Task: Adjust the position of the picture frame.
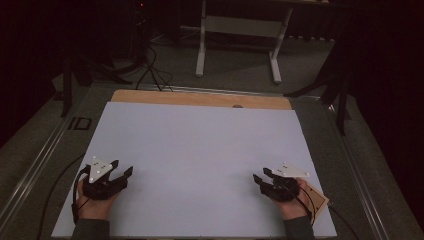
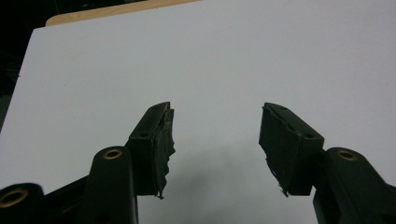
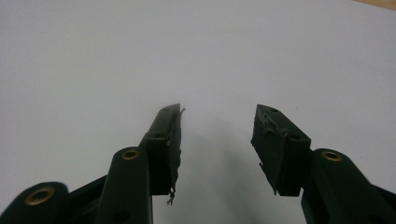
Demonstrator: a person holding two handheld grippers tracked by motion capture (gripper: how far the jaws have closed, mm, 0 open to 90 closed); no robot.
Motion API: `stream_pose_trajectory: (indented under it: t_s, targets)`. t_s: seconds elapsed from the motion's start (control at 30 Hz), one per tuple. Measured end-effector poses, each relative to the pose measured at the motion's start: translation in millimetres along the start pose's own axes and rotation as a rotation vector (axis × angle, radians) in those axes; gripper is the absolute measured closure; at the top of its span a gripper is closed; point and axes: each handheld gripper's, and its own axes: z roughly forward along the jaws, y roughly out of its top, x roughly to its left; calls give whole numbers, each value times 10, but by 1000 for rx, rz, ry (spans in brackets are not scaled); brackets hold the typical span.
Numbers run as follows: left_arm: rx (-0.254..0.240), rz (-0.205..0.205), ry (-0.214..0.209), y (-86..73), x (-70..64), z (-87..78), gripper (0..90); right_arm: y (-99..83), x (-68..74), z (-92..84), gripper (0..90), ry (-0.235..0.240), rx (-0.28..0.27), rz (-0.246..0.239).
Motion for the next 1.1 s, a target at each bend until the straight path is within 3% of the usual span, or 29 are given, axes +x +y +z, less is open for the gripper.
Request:
stream_pose_trajectory:
  t_s: [0.67, 0.83, 1.1]
  targets:
    - [4, 3, 5, -5, -21, 27, 442, -53, -249, -184, 564, -65, 8, 88]
    - [8, 15, 7, 0, -22, 44, 442, -70, -329, -240, 649, -92, 22, 97]
    - [13, 29, 5, 6, -43, 70, 444, -133, -465, -338, 866, -135, 39, 112]
